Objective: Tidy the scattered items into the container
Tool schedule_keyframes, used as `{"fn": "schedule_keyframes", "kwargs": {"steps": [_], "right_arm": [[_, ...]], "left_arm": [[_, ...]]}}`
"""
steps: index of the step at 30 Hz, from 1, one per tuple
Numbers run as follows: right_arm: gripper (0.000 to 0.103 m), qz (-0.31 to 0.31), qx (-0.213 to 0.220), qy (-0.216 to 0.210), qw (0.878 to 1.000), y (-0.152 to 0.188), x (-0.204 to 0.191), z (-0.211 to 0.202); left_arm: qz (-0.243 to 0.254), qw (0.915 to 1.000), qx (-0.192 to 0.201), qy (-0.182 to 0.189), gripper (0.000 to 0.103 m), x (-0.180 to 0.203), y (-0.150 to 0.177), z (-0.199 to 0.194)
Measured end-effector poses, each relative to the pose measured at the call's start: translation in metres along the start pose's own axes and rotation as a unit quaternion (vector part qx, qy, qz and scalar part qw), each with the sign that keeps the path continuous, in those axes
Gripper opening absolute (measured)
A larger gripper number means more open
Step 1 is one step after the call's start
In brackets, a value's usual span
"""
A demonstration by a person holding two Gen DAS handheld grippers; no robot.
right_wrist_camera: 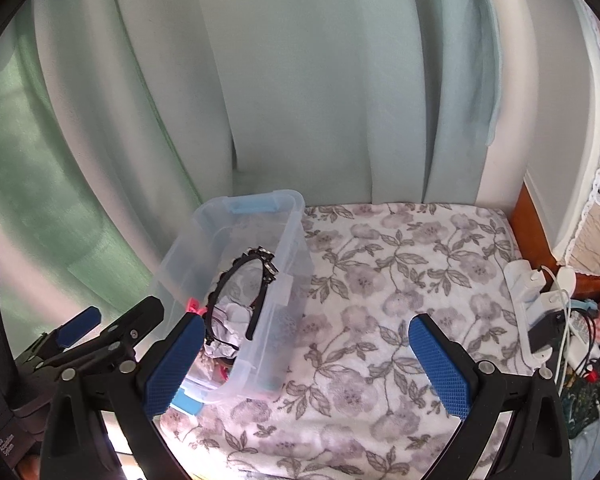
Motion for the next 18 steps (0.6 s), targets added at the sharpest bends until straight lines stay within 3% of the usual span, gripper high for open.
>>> {"fn": "schedule_keyframes", "kwargs": {"steps": [7,18], "right_arm": [[0.103,-0.004,-0.006,0.006,1.0,0.003,0.004,-0.004],[0.103,-0.021,-0.036,0.021,0.999,0.012,0.003,-0.001]], "left_arm": [[0.004,0.9999,-0.01,0.012,0.098,0.004,0.006,0.001],[0.022,0.9993,-0.031,0.0,0.098,0.004,0.018,0.0]]}}
Point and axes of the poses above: each gripper's, at about its wrist camera, not at the fingertips, and z roughly the way its jaws point, x to its right, y to its underside, the point moved 9 cm from there along z, roughly the way its jaws point, and after that the axes turned 6 degrees about -z, right-handed, at the moved point
